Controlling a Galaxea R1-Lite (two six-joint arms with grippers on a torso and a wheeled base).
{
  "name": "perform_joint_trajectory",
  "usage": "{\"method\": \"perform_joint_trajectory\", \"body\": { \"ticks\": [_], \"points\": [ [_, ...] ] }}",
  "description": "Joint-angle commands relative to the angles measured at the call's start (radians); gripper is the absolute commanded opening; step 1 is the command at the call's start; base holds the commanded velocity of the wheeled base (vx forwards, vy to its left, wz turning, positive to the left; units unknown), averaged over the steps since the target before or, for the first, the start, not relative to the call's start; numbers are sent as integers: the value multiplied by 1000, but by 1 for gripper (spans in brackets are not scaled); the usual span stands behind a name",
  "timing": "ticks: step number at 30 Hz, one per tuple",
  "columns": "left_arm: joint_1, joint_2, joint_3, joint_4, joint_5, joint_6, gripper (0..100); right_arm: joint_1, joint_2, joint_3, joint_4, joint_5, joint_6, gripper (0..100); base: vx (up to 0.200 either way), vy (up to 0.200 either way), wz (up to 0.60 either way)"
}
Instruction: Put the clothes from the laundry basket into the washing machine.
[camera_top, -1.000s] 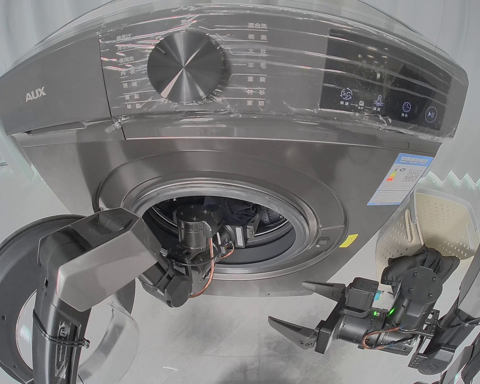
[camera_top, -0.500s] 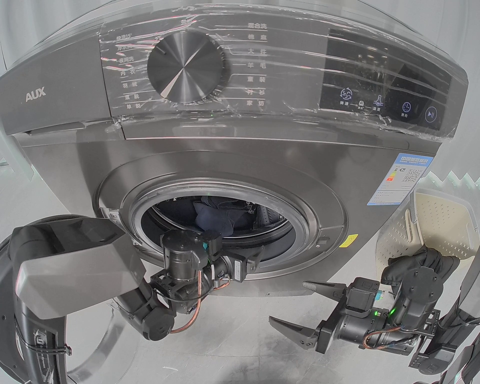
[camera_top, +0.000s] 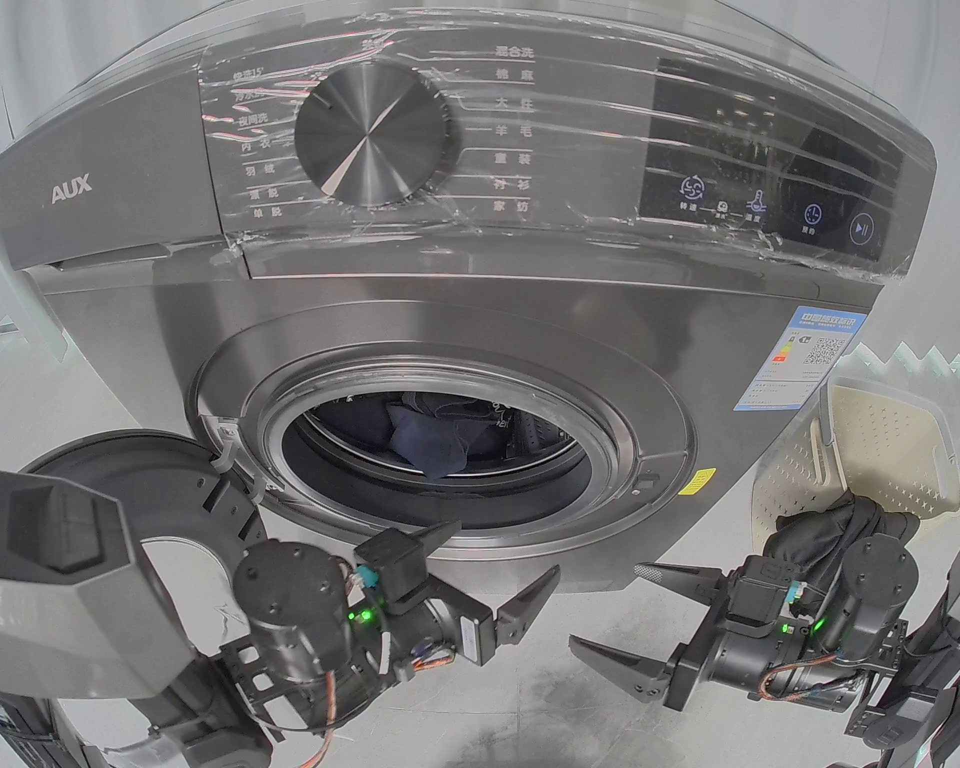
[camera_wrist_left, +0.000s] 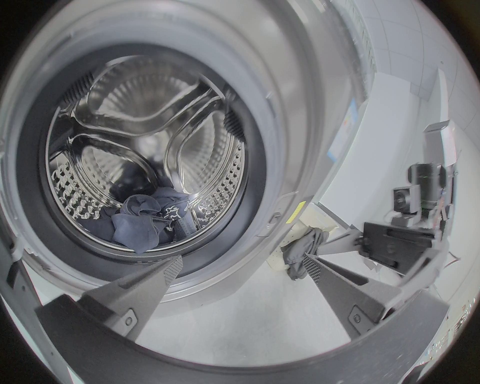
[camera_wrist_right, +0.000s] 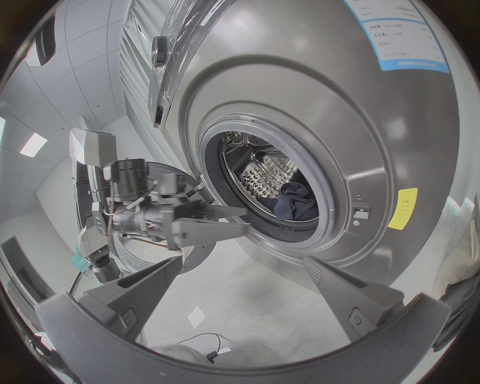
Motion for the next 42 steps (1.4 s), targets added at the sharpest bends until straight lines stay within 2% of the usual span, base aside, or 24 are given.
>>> {"method": "perform_joint_trajectory", "body": {
  "ticks": [1,2,8,11,19,20,21,24,30,34,38,39,42],
  "points": [
    [-74,-156,144,-43,43,-15,100,-20,-93,70,0,-5,-1,100,0,0,0],
    [-90,-205,184,-43,67,-17,100,-32,-116,87,0,-7,1,100,0,0,0],
    [-105,-328,289,-43,81,-14,100,-71,-163,107,3,-10,-2,100,0,0,0],
    [-105,-369,322,-43,113,-12,100,-86,-179,107,4,-13,-4,100,0,0,0],
    [-97,-441,355,-42,136,-8,100,-88,-212,107,12,-28,-2,100,-200,0,0],
    [-94,-472,365,-42,136,-6,100,-88,-228,107,13,-56,-1,100,-200,0,0],
    [-93,-486,374,-42,136,-6,100,-88,-234,107,15,-65,-1,100,-200,0,0],
    [-93,-507,388,-42,136,-6,100,-89,-248,107,16,-73,-1,100,-200,0,0],
    [-90,-579,394,-14,166,-4,100,-173,-298,107,23,-74,-14,100,-200,0,0],
    [-64,-642,394,39,166,-3,100,-213,-355,107,95,-73,-16,100,-200,0,0],
    [-41,-714,394,96,166,-4,100,-218,-449,107,217,-74,-40,100,-200,0,0],
    [-28,-751,396,138,166,-11,100,-218,-498,107,273,-76,-51,100,-200,0,0],
    [1,-825,396,248,166,-4,100,-232,-573,107,358,-77,-67,100,-133,0,0]
  ]
}}
